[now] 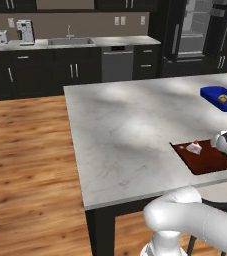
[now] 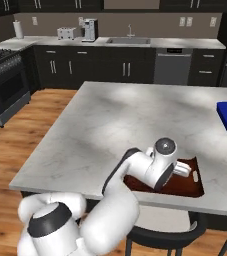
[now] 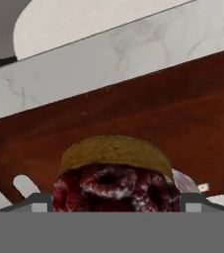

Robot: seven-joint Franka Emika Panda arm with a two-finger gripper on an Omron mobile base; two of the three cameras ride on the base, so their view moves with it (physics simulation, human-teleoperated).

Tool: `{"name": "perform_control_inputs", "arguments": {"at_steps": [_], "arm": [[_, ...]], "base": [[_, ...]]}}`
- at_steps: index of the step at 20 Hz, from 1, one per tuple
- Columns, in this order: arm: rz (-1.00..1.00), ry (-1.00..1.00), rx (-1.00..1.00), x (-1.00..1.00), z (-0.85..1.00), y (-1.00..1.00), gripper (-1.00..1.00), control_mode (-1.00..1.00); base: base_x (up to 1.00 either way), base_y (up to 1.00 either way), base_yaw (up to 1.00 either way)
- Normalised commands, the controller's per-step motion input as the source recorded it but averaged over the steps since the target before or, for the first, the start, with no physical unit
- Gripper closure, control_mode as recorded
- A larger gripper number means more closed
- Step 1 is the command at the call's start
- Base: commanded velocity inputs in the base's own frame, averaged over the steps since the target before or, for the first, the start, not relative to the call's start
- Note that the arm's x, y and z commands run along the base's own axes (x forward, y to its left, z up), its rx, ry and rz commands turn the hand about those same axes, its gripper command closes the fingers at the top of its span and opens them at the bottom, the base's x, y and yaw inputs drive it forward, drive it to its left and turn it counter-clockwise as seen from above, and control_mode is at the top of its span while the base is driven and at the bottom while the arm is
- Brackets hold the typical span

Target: Take the cakes from the fridge and place them on the empty tray on the dining counter.

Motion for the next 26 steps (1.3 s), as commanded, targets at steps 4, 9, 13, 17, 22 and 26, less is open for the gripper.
{"name": "perform_control_inputs", "arguments": {"at_steps": [4,9,13,17,22,26], "arm": [[-0.02,0.00,0.00,0.62,-0.59,-0.23,1.00,-1.00],[-0.06,0.00,0.00,0.50,-0.58,-0.37,1.00,-1.00],[-0.07,0.00,0.00,0.46,-0.52,-0.41,1.00,-1.00],[-0.06,0.00,0.00,0.35,-0.34,-0.15,-1.00,-1.00],[-0.04,0.00,0.00,0.00,-0.11,-0.27,-1.00,-1.00],[0.00,-0.04,0.00,-0.50,0.19,-0.32,-1.00,-1.00]], "base": [[0.00,0.00,0.00],[0.00,0.00,0.00],[0.00,0.00,0.00],[0.00,0.00,0.00],[0.00,0.00,0.00],[0.00,0.00,0.00]]}}
